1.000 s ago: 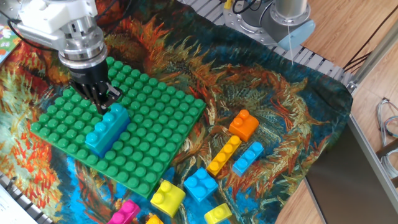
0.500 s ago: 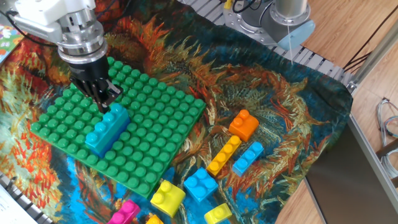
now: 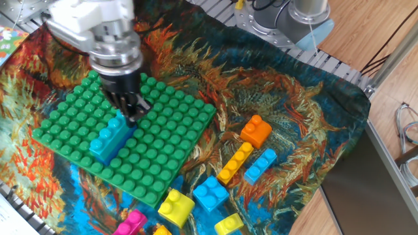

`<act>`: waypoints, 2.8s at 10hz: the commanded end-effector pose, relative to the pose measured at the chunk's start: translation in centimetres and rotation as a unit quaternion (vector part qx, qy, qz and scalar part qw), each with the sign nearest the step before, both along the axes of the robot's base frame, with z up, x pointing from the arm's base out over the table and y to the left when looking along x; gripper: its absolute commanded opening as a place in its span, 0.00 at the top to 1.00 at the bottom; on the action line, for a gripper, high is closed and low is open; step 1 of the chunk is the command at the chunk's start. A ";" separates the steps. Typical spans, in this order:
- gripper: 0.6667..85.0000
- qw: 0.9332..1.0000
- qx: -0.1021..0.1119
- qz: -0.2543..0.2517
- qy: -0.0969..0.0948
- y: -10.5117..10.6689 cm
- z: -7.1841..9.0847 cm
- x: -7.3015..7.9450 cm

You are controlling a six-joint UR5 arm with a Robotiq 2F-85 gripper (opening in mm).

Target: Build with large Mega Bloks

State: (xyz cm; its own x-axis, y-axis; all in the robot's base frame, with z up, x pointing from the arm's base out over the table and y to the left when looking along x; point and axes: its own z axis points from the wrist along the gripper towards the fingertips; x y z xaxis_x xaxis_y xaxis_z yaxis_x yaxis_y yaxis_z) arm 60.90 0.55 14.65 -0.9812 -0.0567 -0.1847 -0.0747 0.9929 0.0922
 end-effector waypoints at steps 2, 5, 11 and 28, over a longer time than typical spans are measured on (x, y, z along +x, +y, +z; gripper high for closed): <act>0.31 0.999 -0.001 0.050 0.003 2.2 -0.2 -0.9; 0.28 1.000 0.012 -0.011 -0.023 8.2 -2.4 0.7; 0.13 1.000 0.007 0.018 -0.002 10.3 -3.0 -0.5; 0.19 0.999 0.003 -0.040 0.023 25.0 -6.5 -6.3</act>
